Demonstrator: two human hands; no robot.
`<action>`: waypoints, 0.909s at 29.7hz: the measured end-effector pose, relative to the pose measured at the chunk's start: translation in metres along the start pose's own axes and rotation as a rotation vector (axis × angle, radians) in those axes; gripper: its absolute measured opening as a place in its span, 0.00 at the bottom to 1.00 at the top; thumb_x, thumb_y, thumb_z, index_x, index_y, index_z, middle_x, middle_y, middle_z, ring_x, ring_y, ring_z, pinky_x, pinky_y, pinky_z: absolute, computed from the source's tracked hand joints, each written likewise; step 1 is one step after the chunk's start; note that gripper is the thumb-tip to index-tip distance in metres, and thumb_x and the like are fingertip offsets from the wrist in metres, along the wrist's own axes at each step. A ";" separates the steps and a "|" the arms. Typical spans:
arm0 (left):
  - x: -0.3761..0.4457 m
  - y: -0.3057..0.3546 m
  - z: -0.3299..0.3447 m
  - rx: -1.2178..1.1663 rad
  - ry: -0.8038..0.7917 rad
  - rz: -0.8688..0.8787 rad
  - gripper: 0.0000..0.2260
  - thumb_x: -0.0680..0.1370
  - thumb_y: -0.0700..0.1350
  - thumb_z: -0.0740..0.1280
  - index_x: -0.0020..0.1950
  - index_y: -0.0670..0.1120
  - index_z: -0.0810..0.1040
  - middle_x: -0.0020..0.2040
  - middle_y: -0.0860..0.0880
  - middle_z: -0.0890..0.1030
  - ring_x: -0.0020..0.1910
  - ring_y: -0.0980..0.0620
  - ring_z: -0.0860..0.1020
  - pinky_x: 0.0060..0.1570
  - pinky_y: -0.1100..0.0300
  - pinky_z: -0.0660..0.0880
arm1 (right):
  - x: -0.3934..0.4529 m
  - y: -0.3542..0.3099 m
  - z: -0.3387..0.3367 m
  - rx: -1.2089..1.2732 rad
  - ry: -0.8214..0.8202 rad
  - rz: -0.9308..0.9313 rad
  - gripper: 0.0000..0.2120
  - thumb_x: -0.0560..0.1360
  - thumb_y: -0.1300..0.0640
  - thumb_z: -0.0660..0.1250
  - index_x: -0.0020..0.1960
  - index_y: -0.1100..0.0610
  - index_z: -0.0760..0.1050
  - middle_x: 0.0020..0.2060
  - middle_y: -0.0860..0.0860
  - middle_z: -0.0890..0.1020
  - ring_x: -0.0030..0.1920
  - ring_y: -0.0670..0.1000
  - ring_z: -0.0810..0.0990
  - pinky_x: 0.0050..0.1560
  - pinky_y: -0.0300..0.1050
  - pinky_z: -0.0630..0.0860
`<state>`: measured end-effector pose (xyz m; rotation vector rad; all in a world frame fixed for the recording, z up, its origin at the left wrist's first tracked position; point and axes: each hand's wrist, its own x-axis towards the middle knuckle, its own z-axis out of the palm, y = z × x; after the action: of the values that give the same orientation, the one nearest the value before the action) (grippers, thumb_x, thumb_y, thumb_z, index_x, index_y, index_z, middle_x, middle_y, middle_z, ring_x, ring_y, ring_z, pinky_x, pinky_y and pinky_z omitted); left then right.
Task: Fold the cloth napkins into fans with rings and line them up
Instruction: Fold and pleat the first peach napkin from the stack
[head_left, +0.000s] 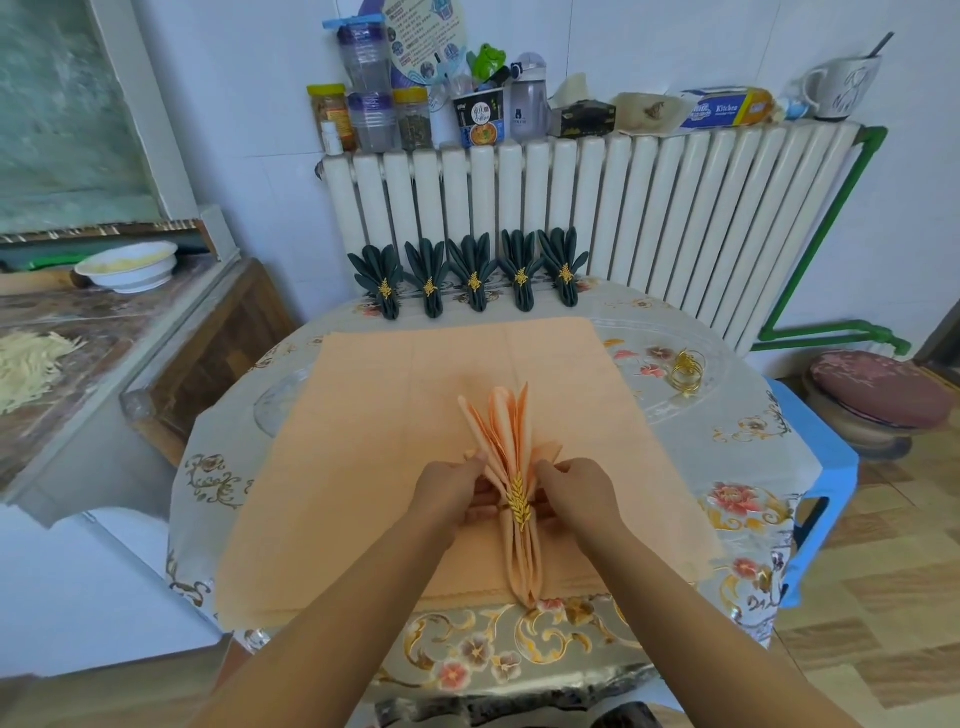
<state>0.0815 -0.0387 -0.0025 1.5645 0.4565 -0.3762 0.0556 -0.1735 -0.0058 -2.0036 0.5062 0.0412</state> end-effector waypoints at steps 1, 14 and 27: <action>0.000 0.001 -0.001 -0.010 -0.010 -0.009 0.13 0.80 0.46 0.64 0.53 0.35 0.79 0.43 0.42 0.83 0.39 0.48 0.82 0.30 0.58 0.78 | -0.001 0.000 -0.001 0.003 0.003 -0.007 0.17 0.76 0.53 0.62 0.33 0.61 0.78 0.31 0.56 0.83 0.33 0.55 0.82 0.38 0.45 0.79; 0.017 0.063 0.051 -0.128 -0.062 0.014 0.09 0.81 0.42 0.63 0.51 0.36 0.76 0.42 0.42 0.81 0.40 0.43 0.81 0.39 0.51 0.79 | 0.054 -0.032 -0.049 0.281 0.065 0.079 0.14 0.78 0.53 0.63 0.38 0.60 0.76 0.33 0.53 0.81 0.31 0.51 0.79 0.29 0.41 0.74; 0.149 0.163 0.190 -0.158 -0.140 0.023 0.09 0.81 0.42 0.63 0.51 0.36 0.76 0.46 0.41 0.81 0.39 0.45 0.79 0.41 0.51 0.79 | 0.247 -0.061 -0.130 0.258 0.180 0.088 0.18 0.78 0.50 0.63 0.36 0.62 0.76 0.33 0.56 0.81 0.31 0.54 0.79 0.32 0.43 0.76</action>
<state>0.2998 -0.2229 0.0550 1.3789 0.3517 -0.4189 0.2782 -0.3440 0.0474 -1.7397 0.6790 -0.1450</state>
